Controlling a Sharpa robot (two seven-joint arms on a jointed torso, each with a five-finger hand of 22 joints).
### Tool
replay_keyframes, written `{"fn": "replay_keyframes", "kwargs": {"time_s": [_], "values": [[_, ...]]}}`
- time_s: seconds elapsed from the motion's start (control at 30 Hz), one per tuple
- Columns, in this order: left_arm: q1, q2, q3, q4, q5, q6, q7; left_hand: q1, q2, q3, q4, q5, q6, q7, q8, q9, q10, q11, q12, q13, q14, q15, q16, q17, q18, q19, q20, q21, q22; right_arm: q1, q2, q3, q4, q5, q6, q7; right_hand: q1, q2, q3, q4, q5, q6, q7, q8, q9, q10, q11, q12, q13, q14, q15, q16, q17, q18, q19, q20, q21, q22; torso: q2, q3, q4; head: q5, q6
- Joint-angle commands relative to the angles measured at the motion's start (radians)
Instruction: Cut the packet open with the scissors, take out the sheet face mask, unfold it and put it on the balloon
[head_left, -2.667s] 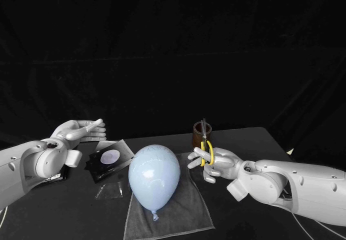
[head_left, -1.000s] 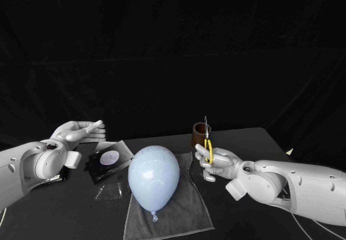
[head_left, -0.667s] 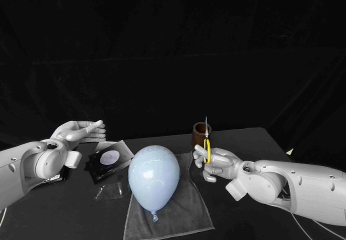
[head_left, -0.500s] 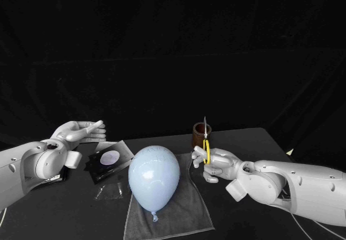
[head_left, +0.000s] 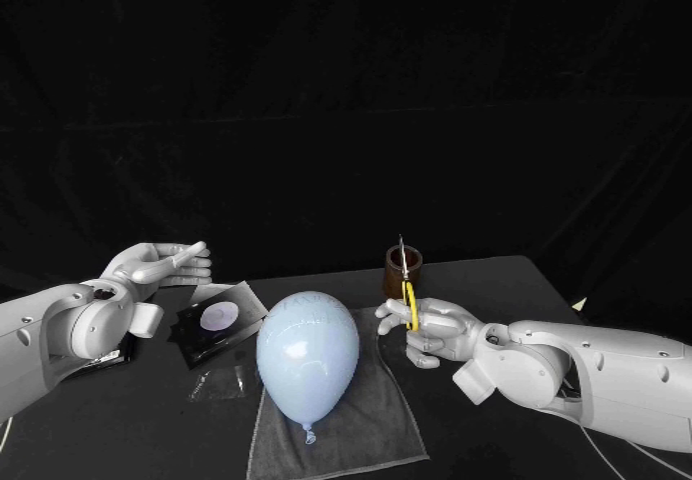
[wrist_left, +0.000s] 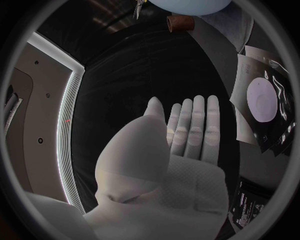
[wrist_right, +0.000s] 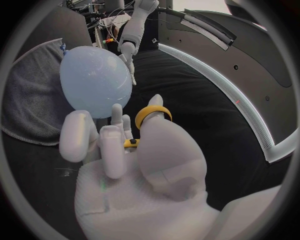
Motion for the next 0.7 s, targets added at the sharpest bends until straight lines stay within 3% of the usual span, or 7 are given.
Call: {"fn": "replay_keyframes", "kwargs": {"time_s": [0.03,0.1,0.2,0.3,0.43,0.6,0.7], "values": [[0.000,0.002,0.001,0.001,-0.007,0.001,0.007,0.009,0.002,-0.006,-0.002,-0.004,0.002,0.007,-0.006,-0.001,0.002,0.005,-0.007,-0.001,-0.005,0.004,-0.006,0.001,0.014,0.005,0.002,-0.001,-0.001,0.000,0.001,0.001,-0.001,0.002,0.081,-0.002,-0.008,-0.005,-0.030,-0.009,-0.005,-0.053,-0.020,-0.076,-0.066,-0.010,0.014,-0.069,-0.071,0.042,0.016,-0.004,0.075,0.002,-0.010,0.011,-0.019,0.031,0.000,-0.0002,0.0003,0.000,0.000],[0.000,0.002,0.000,0.001,-0.008,0.001,0.007,0.009,0.002,-0.006,-0.002,-0.004,0.002,0.007,-0.006,-0.001,0.002,0.005,-0.007,-0.001,-0.005,0.004,-0.006,0.001,0.014,0.005,0.002,-0.001,-0.001,0.000,0.001,0.001,-0.001,0.002,0.099,-0.006,-0.007,-0.008,-0.030,-0.014,-0.003,-0.092,-0.045,-0.119,-0.106,-0.024,0.025,-0.114,-0.117,0.040,0.024,-0.007,0.064,0.006,-0.018,0.018,-0.039,0.015,0.000,-0.0003,0.0001,0.000,-0.001],[0.000,0.002,0.000,0.001,-0.009,0.001,0.008,0.009,0.002,-0.006,-0.002,-0.004,0.002,0.007,-0.006,-0.001,0.002,0.005,-0.007,-0.001,-0.005,0.004,-0.006,0.001,0.014,0.005,0.002,-0.001,-0.001,0.000,0.000,0.001,-0.002,0.002,0.123,-0.013,-0.005,-0.018,-0.028,-0.020,-0.003,-0.108,-0.048,-0.137,-0.131,-0.069,0.044,-0.169,-0.164,0.035,0.039,-0.011,0.051,0.012,-0.031,0.029,-0.069,-0.007,0.001,0.0000,-0.0002,0.000,-0.001],[0.000,0.002,0.000,0.000,-0.009,0.001,0.008,0.009,0.002,-0.006,-0.002,-0.004,0.002,0.007,-0.006,-0.001,0.002,0.005,-0.007,-0.001,-0.005,0.004,-0.006,0.001,0.014,0.005,0.002,-0.001,-0.001,0.000,-0.001,0.001,-0.001,0.003,0.150,-0.022,-0.010,-0.054,-0.005,-0.006,-0.003,-0.210,-0.055,-0.239,-0.250,-0.108,0.069,-0.238,-0.237,0.027,0.061,-0.014,0.032,0.018,-0.041,0.051,-0.095,-0.032,0.001,0.0002,0.0003,-0.001,-0.002],[0.000,0.003,0.000,-0.001,-0.009,0.002,0.008,0.012,0.003,-0.008,-0.002,-0.004,0.003,0.007,-0.007,-0.002,0.003,0.004,-0.008,0.000,-0.005,0.004,-0.006,0.001,0.014,0.005,0.002,-0.001,-0.001,0.000,-0.003,0.001,-0.001,0.004,0.170,-0.028,-0.012,-0.101,0.061,0.035,-0.001,-0.238,-0.057,-0.250,-0.293,-0.132,0.079,-0.274,-0.287,0.010,0.067,-0.022,-0.004,0.031,-0.072,0.060,-0.155,-0.082,0.001,0.0002,0.0002,-0.002,-0.003],[-0.001,0.005,0.000,-0.003,-0.009,0.002,0.009,0.012,0.003,-0.008,-0.002,-0.004,0.003,0.007,-0.007,-0.002,0.003,0.004,-0.008,0.000,-0.005,0.004,-0.006,0.001,0.014,0.005,0.002,-0.001,-0.001,0.000,-0.005,0.002,-0.001,0.010,0.194,-0.031,0.001,-0.206,0.201,0.155,-0.001,-0.296,-0.074,-0.287,-0.372,-0.185,0.103,-0.319,-0.355,-0.010,0.089,-0.027,-0.043,0.042,-0.095,0.079,-0.206,-0.138,0.000,0.0002,-0.0007,-0.001,-0.004],[-0.003,0.006,0.000,-0.004,-0.009,0.003,0.009,0.012,0.003,-0.008,-0.002,-0.004,0.003,0.007,-0.007,-0.002,0.003,0.004,-0.008,0.000,-0.005,0.004,-0.006,0.001,0.014,0.005,0.002,-0.001,-0.001,0.000,-0.006,0.002,0.000,0.019,0.212,-0.030,0.007,-0.210,0.217,0.160,-0.002,-0.303,-0.077,-0.290,-0.383,-0.198,0.108,-0.331,-0.369,-0.013,0.093,-0.027,-0.051,0.043,-0.099,0.082,-0.212,-0.147,0.000,0.0001,-0.0007,-0.001,-0.004]]}}
